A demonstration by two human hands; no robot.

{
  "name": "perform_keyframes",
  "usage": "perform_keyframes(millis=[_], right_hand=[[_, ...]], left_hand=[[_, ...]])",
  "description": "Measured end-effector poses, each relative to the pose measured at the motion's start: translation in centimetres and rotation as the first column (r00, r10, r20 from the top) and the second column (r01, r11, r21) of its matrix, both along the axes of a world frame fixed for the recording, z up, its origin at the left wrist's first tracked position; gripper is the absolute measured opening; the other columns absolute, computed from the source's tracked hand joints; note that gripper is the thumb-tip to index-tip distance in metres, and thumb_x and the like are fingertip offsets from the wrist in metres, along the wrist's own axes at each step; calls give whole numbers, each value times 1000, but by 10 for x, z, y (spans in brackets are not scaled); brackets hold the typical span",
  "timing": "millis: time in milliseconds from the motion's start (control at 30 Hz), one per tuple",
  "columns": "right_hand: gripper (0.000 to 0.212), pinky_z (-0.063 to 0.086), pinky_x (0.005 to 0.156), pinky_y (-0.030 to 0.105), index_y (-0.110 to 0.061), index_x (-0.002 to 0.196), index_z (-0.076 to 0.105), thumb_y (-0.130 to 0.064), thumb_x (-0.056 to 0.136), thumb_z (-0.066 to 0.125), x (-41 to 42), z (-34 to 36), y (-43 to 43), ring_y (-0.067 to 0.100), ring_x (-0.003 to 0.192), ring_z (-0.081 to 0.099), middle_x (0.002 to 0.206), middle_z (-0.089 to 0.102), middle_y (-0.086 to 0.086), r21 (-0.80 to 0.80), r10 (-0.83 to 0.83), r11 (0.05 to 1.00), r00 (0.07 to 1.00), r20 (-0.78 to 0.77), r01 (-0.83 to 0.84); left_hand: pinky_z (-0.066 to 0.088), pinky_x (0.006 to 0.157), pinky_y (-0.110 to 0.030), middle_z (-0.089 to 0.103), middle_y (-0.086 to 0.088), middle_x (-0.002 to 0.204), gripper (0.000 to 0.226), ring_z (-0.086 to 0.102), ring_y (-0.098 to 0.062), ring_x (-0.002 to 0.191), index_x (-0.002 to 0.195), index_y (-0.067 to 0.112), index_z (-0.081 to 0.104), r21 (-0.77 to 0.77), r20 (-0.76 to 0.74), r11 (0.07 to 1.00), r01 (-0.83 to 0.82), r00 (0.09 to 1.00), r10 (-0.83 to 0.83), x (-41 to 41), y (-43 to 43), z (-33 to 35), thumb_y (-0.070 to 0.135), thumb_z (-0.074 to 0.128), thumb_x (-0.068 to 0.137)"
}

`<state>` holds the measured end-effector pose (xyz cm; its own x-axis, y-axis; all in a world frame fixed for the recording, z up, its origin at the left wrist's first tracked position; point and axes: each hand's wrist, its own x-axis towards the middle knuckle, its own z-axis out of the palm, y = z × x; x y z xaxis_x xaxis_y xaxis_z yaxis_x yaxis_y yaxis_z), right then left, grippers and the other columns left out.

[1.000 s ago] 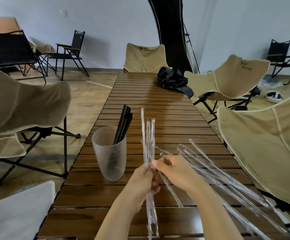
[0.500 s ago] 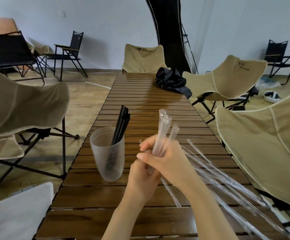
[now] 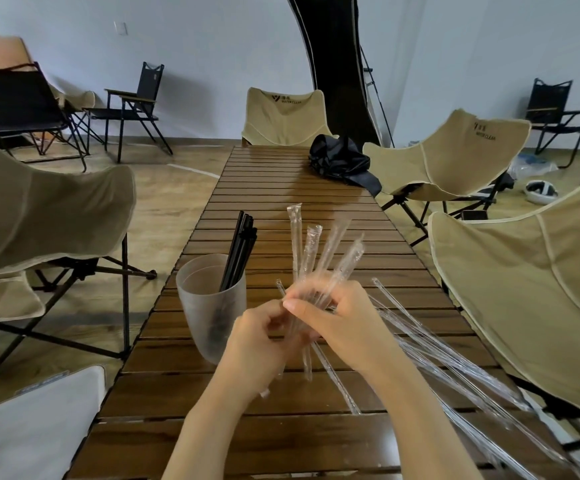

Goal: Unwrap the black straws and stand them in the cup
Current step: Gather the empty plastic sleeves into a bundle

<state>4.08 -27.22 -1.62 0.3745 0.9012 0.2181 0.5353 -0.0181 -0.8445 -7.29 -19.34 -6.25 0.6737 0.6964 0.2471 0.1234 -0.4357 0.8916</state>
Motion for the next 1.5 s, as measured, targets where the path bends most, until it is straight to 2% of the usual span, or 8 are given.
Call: perform_keyframes(millis=[133,233,500,667,967,1167,1333,1500], right_hand=[[14,57,74,23,-27,93,70,-27,79,73,4,-4,-1,1,94,62,98,64,-16,11,71,997,998,-3,-71],[25,43,88,18,-36,97,68,-34,73,77,12,-4,-4,-9,102,54,105,63,-23,-32,85,996,994,70,-83],[19,43,68,8,-28,100,74,-20,83,70,19,-1,-9,-5,69,55,76,58,-10,27,66,997,994,88,-68],[14,51,75,15,-26,97,74,-22,84,69,17,0,-6,1,83,64,84,70,-12,51,73,996,993,94,-78],[7,45,64,10,-29,78,72,-22,79,74,15,-4,-4,-3,69,60,72,66,-19,94,11,995,998,67,-17],[20,46,66,15,-26,101,72,-25,81,73,16,-9,-2,-3,70,59,78,66,-13,12,32,999,999,44,-33],[18,48,69,11,-24,99,74,-15,83,71,15,-10,-1,-6,75,62,81,68,-17,7,112,994,993,38,-112],[15,58,73,29,-23,88,74,-10,80,73,15,-14,0,11,74,68,80,72,-5,45,82,996,995,-55,-79]], left_hand=[[56,84,-31,72,7,90,21,67,-3,88,102,24,70,-15,-62,1000,-1,998,0,-8,4,1,24,70,81],[56,72,-30,70,6,84,14,67,-6,79,98,25,70,50,-103,999,-17,994,22,-9,7,0,22,68,85],[44,74,-13,50,15,93,8,52,0,86,96,35,60,213,-175,977,31,985,7,-7,3,3,36,54,91],[44,67,-15,53,10,88,5,54,-3,76,94,39,57,212,-190,977,37,982,4,-10,4,4,34,56,91],[47,71,-16,59,14,85,9,57,-2,81,92,38,63,231,-153,972,54,988,-19,-17,8,14,36,65,84],[47,74,-16,63,15,87,10,61,-1,84,92,35,68,235,-152,970,67,988,-32,-20,8,20,30,67,84],[48,76,-12,67,18,83,9,62,4,84,88,38,69,233,-163,971,52,986,-13,-23,7,24,34,69,80],[50,67,-8,68,21,78,19,65,5,74,83,33,65,156,-102,986,-55,992,72,-23,10,25,35,78,69]])
